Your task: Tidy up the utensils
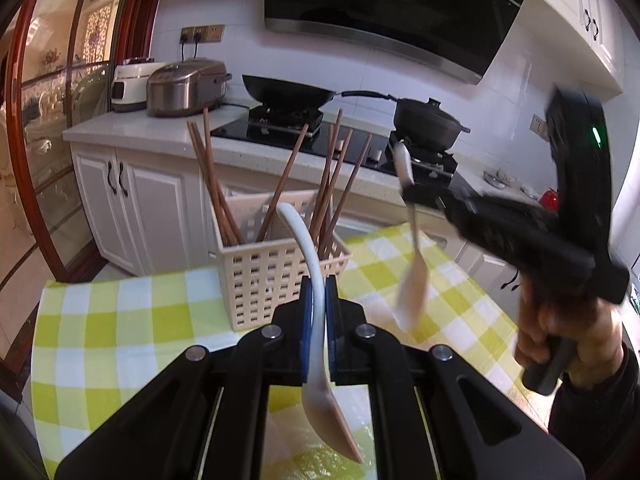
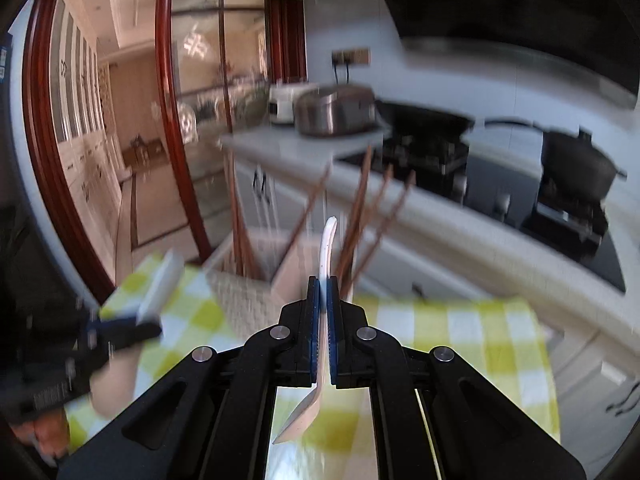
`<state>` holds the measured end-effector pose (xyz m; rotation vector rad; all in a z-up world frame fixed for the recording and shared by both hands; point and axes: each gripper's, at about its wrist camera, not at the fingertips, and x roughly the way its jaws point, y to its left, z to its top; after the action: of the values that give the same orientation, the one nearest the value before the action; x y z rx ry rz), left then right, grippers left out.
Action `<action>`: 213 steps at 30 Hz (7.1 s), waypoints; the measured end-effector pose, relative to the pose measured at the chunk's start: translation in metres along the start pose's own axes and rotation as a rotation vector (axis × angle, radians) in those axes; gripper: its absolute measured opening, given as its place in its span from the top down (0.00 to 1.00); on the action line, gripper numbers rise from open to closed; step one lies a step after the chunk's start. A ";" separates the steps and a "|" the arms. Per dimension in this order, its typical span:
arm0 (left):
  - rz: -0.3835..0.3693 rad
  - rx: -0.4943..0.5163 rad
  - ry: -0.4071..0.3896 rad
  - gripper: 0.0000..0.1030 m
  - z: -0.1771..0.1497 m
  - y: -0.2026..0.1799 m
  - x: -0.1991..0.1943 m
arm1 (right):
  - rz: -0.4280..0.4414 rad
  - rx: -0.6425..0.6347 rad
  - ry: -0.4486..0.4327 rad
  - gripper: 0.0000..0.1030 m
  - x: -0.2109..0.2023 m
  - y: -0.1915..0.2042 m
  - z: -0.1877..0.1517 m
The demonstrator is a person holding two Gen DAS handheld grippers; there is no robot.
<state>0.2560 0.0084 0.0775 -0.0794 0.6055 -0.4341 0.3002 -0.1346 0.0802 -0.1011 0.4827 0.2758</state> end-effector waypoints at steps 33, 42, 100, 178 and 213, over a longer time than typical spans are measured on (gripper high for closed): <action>0.145 0.040 -0.200 0.94 0.097 0.036 0.079 | -0.065 0.003 -0.053 0.95 0.087 -0.005 0.015; 0.193 0.080 -0.199 0.94 0.095 0.039 0.102 | -0.038 0.031 -0.052 0.93 0.071 -0.017 0.008; 0.184 -0.021 -0.176 0.18 -0.053 0.019 0.021 | 0.019 0.067 -0.103 0.23 -0.003 -0.034 -0.114; 0.175 -0.028 -0.203 0.13 -0.065 0.013 0.015 | 0.021 0.069 -0.117 0.22 -0.007 -0.036 -0.119; 0.210 -0.017 -0.208 0.05 -0.067 0.010 0.016 | 0.023 0.068 -0.112 0.21 -0.007 -0.035 -0.122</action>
<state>0.2336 0.0141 0.0122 -0.0748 0.4078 -0.2139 0.2505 -0.1897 -0.0234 -0.0141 0.3820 0.2853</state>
